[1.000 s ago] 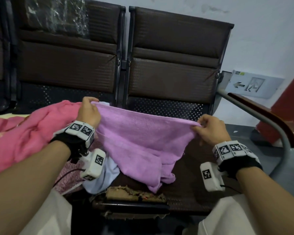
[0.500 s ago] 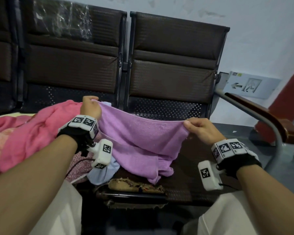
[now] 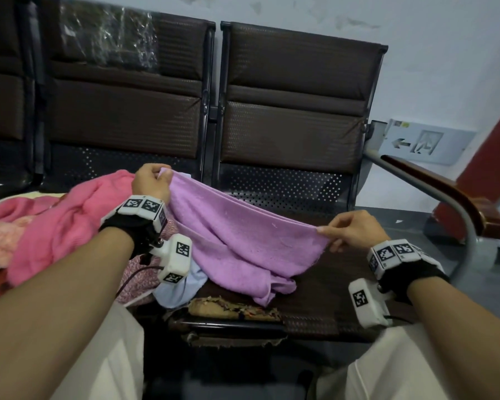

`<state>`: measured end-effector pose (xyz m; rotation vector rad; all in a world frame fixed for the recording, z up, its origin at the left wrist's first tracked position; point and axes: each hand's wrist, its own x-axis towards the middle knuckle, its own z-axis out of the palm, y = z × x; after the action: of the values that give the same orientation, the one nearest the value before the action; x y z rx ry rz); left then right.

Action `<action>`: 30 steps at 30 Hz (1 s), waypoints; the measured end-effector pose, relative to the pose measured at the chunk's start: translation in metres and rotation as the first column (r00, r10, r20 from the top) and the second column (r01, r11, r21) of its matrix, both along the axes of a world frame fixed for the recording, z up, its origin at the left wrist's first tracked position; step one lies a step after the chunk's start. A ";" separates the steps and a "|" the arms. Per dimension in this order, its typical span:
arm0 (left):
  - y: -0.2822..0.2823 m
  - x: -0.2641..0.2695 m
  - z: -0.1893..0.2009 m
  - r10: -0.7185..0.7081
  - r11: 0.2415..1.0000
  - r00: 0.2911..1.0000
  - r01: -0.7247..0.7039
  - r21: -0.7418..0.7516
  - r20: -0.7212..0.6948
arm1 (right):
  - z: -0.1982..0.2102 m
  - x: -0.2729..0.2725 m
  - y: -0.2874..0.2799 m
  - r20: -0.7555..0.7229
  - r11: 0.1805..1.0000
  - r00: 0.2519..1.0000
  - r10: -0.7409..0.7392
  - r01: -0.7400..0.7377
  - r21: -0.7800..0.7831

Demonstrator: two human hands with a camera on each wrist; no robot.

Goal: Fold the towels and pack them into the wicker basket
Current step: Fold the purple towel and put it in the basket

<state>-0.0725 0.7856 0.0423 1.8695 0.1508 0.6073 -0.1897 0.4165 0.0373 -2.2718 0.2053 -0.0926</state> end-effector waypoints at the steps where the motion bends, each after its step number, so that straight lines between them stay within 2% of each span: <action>1: 0.001 0.000 -0.001 0.015 1.000 1.000 -0.015 -0.013 -0.006 | -0.001 0.000 0.001 -0.028 0.999 0.999 0.017 -0.018 -0.032; 3: 0.002 0.000 -0.002 0.040 0.999 0.999 -0.040 -0.012 -0.022 | -0.002 0.002 0.003 -0.052 0.994 0.999 0.010 -0.015 -0.106; 8: 0.003 0.002 -0.004 0.050 0.999 0.998 -0.049 0.020 -0.030 | -0.002 0.013 0.006 0.139 0.968 0.973 -0.182 0.202 -0.149; 12: 0.005 0.002 -0.002 0.003 0.995 0.999 0.000 0.098 -0.034 | 0.000 0.020 0.005 0.235 0.935 0.915 -0.327 0.350 -0.062; 15: 0.006 -0.001 -0.003 -0.043 0.982 0.996 0.056 0.181 -0.075 | -0.001 0.023 0.005 0.250 0.921 0.900 -0.358 0.384 -0.063; 17: 0.005 -0.005 -0.001 -0.058 0.974 0.994 0.076 0.212 -0.090 | 0.001 0.025 0.006 0.257 0.923 0.893 -0.370 0.385 -0.007; 19: 0.001 -0.011 0.003 -0.063 0.971 0.992 0.085 0.224 -0.107 | 0.008 0.029 0.009 0.259 0.918 0.882 -0.394 0.366 0.152; 21: -0.007 -0.018 0.009 -0.121 0.952 0.982 0.155 0.264 -0.143 | 0.021 0.031 0.018 0.232 0.854 0.856 -0.463 0.360 0.376; 23: -0.019 -0.026 0.016 -0.226 0.915 0.962 0.264 0.304 -0.155 | 0.033 0.032 0.026 0.253 0.779 0.802 -0.541 0.365 0.510; 25: -0.031 -0.032 0.029 -0.288 0.903 0.951 0.308 0.299 -0.109 | 0.050 0.031 0.035 0.317 0.773 0.752 -0.578 0.379 0.509; 30: -0.045 -0.043 0.082 -0.264 0.952 0.962 0.249 0.176 0.067 | 0.102 0.022 0.051 0.466 0.800 0.662 -0.587 0.389 0.456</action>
<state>-0.1150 0.7405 0.1247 1.9767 -0.2067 0.5350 -0.1675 0.4675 0.1394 -1.6952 0.4700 -0.9819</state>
